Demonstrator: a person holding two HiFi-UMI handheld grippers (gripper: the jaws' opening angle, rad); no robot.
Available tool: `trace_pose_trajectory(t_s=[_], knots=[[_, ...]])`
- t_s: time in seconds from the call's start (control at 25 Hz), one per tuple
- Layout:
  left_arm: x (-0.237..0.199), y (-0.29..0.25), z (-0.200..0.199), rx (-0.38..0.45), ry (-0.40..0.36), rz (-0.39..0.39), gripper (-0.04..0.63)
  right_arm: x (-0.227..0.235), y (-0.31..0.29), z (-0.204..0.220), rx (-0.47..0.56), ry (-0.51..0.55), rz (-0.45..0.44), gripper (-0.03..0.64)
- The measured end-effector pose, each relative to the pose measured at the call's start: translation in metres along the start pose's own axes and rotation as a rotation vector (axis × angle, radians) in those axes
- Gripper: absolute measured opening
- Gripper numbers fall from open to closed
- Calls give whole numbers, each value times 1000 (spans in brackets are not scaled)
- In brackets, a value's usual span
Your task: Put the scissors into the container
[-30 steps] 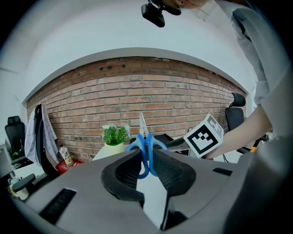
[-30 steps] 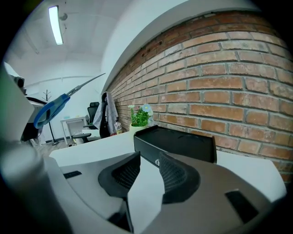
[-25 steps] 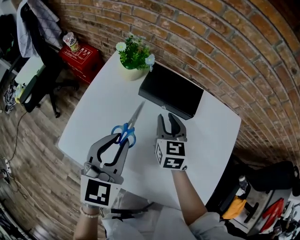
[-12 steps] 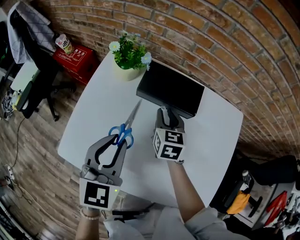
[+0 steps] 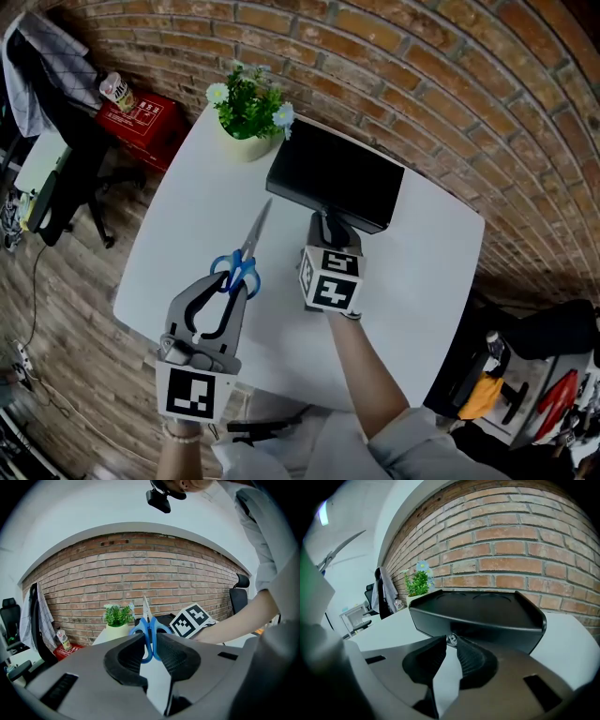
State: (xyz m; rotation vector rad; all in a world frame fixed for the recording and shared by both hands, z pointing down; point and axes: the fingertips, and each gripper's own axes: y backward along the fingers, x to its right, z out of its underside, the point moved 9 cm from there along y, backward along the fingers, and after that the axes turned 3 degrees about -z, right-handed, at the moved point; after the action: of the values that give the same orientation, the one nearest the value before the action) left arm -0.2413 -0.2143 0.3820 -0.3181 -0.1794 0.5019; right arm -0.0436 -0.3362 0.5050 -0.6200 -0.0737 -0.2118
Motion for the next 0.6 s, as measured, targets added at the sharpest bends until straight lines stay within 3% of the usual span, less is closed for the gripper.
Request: trace_pose_trajectory(t_s=[0.6], knots=[[-2,8,5,-8,61,-45,95,-6,13,9,-14,-36,-11,86]])
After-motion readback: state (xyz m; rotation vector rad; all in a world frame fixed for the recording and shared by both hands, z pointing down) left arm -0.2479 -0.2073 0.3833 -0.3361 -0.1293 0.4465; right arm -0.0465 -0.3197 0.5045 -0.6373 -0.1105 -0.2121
